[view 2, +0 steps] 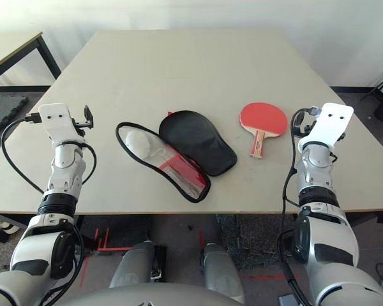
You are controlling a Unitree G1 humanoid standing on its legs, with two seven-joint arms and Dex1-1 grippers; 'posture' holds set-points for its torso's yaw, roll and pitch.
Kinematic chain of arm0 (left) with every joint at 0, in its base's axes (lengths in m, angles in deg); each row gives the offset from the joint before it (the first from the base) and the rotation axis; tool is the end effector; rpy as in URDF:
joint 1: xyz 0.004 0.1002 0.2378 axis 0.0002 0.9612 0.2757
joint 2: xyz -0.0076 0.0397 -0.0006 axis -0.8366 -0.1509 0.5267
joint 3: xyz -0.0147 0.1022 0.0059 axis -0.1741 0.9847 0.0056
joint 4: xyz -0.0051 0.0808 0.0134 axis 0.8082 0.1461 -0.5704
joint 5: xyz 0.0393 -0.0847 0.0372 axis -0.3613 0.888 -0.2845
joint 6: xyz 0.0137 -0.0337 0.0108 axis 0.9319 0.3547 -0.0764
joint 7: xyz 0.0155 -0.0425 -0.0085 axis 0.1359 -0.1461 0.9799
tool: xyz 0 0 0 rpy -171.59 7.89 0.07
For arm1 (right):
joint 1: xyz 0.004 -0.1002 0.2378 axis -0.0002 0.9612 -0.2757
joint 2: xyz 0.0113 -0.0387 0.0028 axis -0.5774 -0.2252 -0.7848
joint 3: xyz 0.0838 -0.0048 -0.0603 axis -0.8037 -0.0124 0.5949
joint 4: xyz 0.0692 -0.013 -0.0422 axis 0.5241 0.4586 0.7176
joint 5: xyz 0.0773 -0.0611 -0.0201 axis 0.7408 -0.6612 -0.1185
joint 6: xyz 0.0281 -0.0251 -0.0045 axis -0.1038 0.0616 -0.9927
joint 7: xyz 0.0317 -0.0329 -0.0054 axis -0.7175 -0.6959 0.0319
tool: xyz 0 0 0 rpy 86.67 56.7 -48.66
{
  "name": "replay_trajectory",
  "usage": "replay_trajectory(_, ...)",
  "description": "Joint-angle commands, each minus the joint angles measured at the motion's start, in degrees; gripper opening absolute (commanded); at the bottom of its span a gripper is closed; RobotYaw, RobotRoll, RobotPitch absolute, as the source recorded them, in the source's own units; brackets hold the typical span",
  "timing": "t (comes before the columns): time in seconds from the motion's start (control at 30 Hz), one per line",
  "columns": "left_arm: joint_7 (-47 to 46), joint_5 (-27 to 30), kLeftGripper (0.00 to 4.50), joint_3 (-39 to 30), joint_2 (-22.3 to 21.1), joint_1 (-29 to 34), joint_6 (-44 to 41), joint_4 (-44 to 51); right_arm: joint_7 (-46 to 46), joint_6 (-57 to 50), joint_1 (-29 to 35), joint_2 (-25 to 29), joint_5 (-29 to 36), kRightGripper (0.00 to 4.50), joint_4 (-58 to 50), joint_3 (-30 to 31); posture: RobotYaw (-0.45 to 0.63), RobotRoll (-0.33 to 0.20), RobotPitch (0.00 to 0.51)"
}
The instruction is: Store the ping-pong paddle in its case and zip it.
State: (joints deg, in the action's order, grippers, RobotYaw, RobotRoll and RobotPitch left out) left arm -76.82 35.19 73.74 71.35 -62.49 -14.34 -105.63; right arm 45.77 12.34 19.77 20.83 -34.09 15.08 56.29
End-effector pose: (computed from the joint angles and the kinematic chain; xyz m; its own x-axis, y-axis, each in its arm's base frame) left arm 0.2915 0.2335 0.0794 0.9339 0.3197 0.1602 -0.3357 0.9381 0.0852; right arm 0.2857 -0.3005 0.0785 0.8776 -0.4759 0.0582 0.4791 0.8752 -0.0669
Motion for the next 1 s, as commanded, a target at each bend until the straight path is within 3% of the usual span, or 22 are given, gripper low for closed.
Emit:
replay_trajectory(0.03,0.1,-0.3,4.5,-0.2,-0.3,-0.6,-0.7,0.4,0.3,-0.7,-0.3,0.3,0.5,4.45,-0.7,-0.6,0.06,0.0,0.025)
replay_trajectory(0.3,9.7,2.7,4.5,1.0,-2.5,-0.2,-3.8,6.9,-0.1,-9.2,-1.1,-0.9,0.9,4.45,-7.8,0.3,0.04,0.0,0.029)
replay_trajectory(0.63,37.4,12.8,4.5,4.3,-10.4,-1.9,-16.1,19.3,-1.5,-45.2,-1.6,-4.4,6.0,4.45,-28.5,0.0,0.03,0.0,0.048)
replay_trajectory(0.83,53.3,17.4,4.5,8.1,-15.4,-4.4,-24.6,23.9,-4.2,-66.9,-4.1,-6.6,6.8,4.45,-34.7,1.4,0.03,0.0,0.056)
replay_trajectory(1.0,61.0,20.0,4.5,10.6,-17.5,-5.1,-31.6,27.7,-6.4,-71.7,-5.3,-9.8,7.4,4.45,-35.3,-1.2,0.04,0.0,0.057)
